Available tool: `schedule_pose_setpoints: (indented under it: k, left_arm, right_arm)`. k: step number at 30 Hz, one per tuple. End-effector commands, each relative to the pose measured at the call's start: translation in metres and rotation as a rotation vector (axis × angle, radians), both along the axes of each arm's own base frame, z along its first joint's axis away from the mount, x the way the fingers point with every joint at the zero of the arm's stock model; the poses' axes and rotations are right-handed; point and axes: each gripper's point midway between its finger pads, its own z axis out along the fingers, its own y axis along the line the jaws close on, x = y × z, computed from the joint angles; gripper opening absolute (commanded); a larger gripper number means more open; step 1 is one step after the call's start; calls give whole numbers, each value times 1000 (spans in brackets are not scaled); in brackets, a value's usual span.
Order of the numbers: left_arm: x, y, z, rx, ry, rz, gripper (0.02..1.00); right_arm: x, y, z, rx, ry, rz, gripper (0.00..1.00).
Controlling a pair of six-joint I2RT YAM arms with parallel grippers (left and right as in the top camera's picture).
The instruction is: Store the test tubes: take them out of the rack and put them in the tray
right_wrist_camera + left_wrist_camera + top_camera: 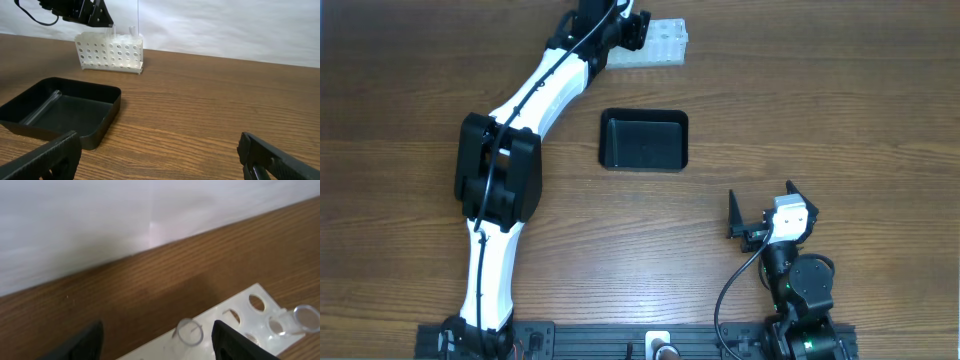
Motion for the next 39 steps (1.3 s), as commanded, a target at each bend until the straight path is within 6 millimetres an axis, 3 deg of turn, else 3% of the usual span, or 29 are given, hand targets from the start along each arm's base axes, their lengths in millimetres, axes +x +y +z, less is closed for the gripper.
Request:
schedule_pose_setpoints:
  k: [1, 21, 29, 39]
  left_arm:
    - [-1, -7, -17, 15, 10, -30, 667]
    - [-2, -12, -32, 17, 28, -43, 424]
    - [0, -13, -27, 10, 9, -43, 301]
    - [5, -18, -7, -6, -33, -46, 198]
  right_arm:
    - [0, 2, -2, -4, -1, 12, 991]
    - [0, 2, -2, -4, -1, 12, 993]
    - [0, 2, -2, -4, -1, 12, 991]
    - [0, 2, -2, -4, -1, 12, 993]
